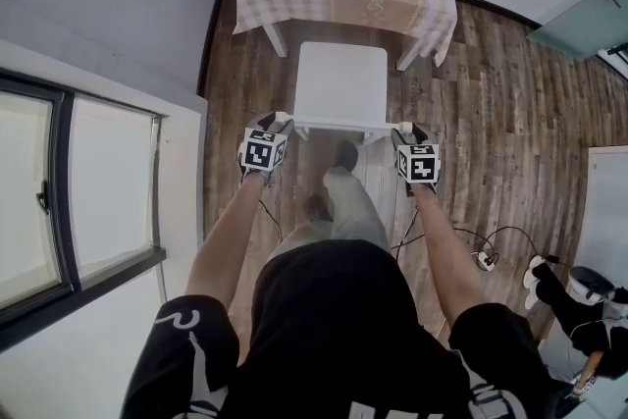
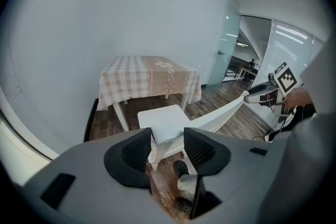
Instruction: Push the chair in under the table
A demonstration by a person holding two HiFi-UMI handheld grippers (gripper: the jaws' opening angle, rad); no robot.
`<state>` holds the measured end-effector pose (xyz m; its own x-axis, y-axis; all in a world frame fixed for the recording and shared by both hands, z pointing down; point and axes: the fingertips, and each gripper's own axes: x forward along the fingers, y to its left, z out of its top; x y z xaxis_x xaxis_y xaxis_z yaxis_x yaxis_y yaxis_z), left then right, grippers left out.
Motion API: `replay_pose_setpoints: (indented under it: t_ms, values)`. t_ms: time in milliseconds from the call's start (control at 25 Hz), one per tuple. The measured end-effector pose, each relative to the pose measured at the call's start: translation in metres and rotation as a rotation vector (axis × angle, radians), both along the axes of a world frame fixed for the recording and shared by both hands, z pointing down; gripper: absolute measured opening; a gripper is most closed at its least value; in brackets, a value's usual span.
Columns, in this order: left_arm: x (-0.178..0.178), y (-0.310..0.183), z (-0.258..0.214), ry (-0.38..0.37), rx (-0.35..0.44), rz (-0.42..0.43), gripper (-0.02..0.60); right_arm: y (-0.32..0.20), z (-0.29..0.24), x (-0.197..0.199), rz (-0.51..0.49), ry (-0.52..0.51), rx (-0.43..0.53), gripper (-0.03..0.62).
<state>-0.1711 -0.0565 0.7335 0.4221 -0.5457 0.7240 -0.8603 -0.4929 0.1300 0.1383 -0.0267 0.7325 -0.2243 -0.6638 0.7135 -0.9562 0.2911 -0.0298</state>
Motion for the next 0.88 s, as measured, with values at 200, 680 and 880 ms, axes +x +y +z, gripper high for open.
replay_pose_setpoints:
  t_ms: [200, 680, 880]
  values:
    - [-0.0007, -0.0014, 0.0008, 0.006, -0.004, -0.011, 0.195, -0.0021, 0.0009, -0.0017, -0.01, -0.021, -0.002, 0.23]
    - [-0.0027, -0.005, 0.0042, 0.036, -0.057, -0.02, 0.207, -0.0038, 0.0042, -0.0041, 0.075, -0.045, -0.092, 0.225]
    - [0.0, -0.0055, 0.0039, 0.021, -0.083, -0.019, 0.204, -0.004, 0.0033, -0.0033, 0.079, -0.036, -0.097, 0.218]
